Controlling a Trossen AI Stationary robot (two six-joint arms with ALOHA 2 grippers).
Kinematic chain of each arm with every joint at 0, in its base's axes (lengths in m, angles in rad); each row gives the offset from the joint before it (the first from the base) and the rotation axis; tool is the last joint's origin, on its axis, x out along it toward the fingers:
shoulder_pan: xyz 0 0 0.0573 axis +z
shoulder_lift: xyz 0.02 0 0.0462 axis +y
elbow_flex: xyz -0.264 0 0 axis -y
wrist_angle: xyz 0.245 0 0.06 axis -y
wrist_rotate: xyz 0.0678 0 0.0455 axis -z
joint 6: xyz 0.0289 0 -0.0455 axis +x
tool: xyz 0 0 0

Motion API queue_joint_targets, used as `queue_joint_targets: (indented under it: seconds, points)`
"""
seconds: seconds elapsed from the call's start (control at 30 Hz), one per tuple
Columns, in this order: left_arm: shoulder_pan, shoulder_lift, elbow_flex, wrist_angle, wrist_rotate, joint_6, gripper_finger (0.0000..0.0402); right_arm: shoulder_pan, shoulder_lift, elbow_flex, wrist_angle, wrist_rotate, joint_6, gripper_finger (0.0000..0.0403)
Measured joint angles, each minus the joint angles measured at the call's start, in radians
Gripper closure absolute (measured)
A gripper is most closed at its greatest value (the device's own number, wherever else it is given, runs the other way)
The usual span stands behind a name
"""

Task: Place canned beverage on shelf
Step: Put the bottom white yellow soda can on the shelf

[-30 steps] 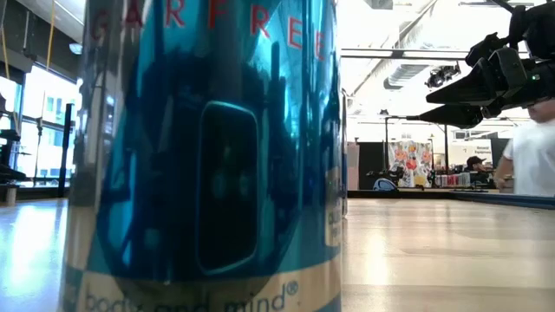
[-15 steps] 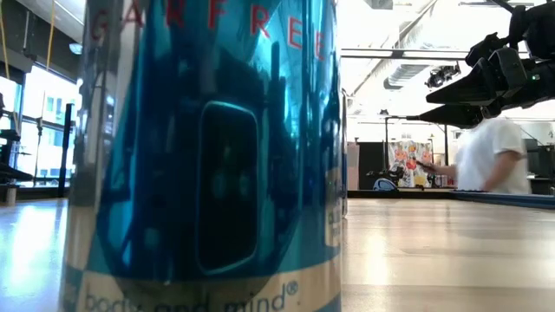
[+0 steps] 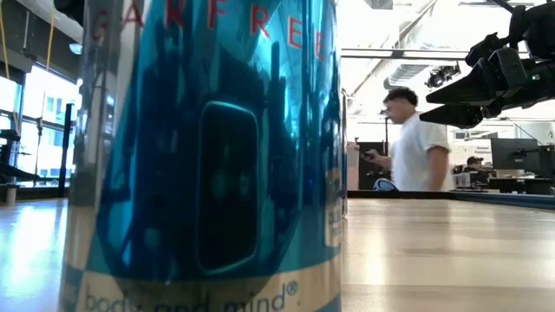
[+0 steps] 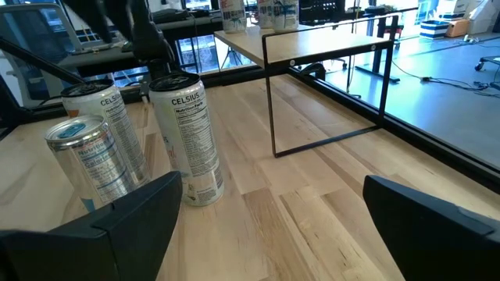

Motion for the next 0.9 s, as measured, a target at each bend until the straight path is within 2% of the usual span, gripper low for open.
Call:
queue_joint_targets:
  seconds: [0.2,0.43,0.77,0.9]
  points:
    - [-0.123,0.009,0.0,0.083,-0.135,-0.06,0.0002,0.0,0.0,0.0,0.0,0.0,0.0,0.0016]
    - [-0.221,0.113,0.0,0.223,-0.319,0.073,0.0002,0.0,0.001,0.0,0.0,0.0,0.0,0.0016]
    - [-0.223,0.243,0.0,0.449,-0.481,0.209,0.0002,0.0,0.0,0.0,0.0,0.0,0.0,0.0016]
    - [-0.201,0.271,0.0,0.564,-0.501,0.301,0.0002,0.0,0.0,0.0,0.0,0.0,0.0,0.0016]
